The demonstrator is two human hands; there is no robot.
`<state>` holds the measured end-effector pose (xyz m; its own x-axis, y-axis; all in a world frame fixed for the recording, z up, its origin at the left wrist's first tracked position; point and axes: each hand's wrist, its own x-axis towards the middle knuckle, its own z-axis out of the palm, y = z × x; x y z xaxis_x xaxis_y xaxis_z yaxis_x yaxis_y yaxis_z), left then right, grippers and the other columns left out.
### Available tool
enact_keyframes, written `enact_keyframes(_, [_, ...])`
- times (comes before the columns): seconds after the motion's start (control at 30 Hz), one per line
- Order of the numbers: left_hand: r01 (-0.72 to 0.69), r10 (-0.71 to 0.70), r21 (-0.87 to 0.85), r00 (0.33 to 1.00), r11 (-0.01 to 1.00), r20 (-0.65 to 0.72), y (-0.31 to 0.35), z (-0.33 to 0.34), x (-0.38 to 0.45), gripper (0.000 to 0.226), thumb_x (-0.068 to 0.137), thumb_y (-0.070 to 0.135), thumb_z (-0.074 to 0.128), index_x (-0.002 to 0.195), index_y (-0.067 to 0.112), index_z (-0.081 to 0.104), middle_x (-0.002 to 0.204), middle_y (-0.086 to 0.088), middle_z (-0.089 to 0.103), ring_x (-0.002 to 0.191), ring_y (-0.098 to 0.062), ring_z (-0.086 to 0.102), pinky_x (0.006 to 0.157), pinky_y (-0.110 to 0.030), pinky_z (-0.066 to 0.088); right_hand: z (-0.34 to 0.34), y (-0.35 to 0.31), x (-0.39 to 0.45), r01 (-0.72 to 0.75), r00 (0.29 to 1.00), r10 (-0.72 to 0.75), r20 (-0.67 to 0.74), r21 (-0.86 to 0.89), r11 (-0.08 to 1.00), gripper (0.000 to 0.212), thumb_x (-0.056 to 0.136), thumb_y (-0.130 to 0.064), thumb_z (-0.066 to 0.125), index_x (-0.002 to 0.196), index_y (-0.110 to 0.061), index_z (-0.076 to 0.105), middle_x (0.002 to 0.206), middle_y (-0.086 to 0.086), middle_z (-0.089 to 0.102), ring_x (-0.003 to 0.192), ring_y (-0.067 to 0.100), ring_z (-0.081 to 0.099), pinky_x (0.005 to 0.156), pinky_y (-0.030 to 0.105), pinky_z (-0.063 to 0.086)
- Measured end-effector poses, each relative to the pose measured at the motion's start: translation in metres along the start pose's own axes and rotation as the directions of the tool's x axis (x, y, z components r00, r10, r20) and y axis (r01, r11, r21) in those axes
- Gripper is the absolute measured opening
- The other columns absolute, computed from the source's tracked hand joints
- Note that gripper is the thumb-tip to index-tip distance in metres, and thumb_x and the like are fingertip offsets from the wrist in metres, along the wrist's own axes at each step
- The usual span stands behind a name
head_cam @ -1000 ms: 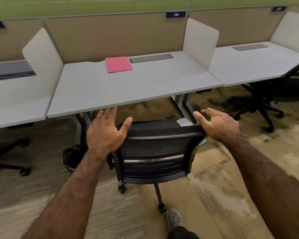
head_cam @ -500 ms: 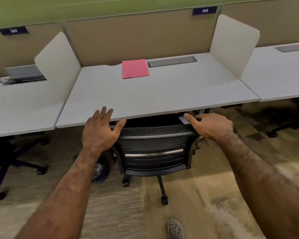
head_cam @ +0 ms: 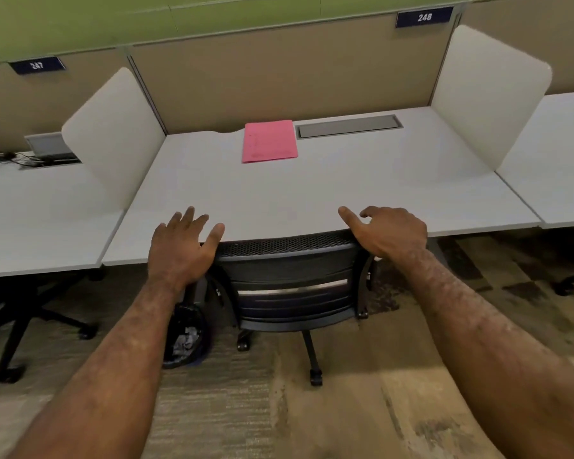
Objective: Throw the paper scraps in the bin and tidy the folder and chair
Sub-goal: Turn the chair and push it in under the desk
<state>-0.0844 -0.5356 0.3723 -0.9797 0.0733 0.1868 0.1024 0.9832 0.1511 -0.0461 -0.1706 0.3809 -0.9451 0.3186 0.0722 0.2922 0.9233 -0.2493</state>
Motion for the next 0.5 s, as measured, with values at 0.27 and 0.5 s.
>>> enact_keyframes(0.27, [0.024, -0.023, 0.004, 0.997, 1.0, -0.072, 0.008, 0.005, 0.028, 0.084, 0.087, 0.074, 0.006, 0.139, 0.026, 0.051, 0.157, -0.001, 0.034, 0.146, -0.022, 0.022, 0.119, -0.05, 0.008, 0.001, -0.005, 0.035, -0.003, 0.999, 0.003, -0.035, -0.005, 1.0, 0.098, 0.071, -0.091, 0.005, 0.114, -0.029, 0.068, 0.109, 0.001, 0.07, 0.101, 0.026, 0.061, 0.073, 0.038, 0.036])
enact_keyframes(0.5, [0.135, -0.135, -0.001, 0.99, 0.991, -0.039, 0.024, -0.004, 0.028, 0.099, 0.08, 0.083, -0.005, 0.149, 0.023, 0.033, 0.161, -0.008, 0.022, 0.146, -0.029, 0.02, 0.117, -0.052, 0.013, 0.0, -0.015, 0.037, 0.064, 0.966, -0.074, -0.248, -0.05, 0.997, 0.087, 0.084, -0.082, 0.014, 0.125, -0.021, 0.061, 0.135, 0.0, 0.057, 0.131, 0.022, 0.043, 0.114, 0.05, 0.017])
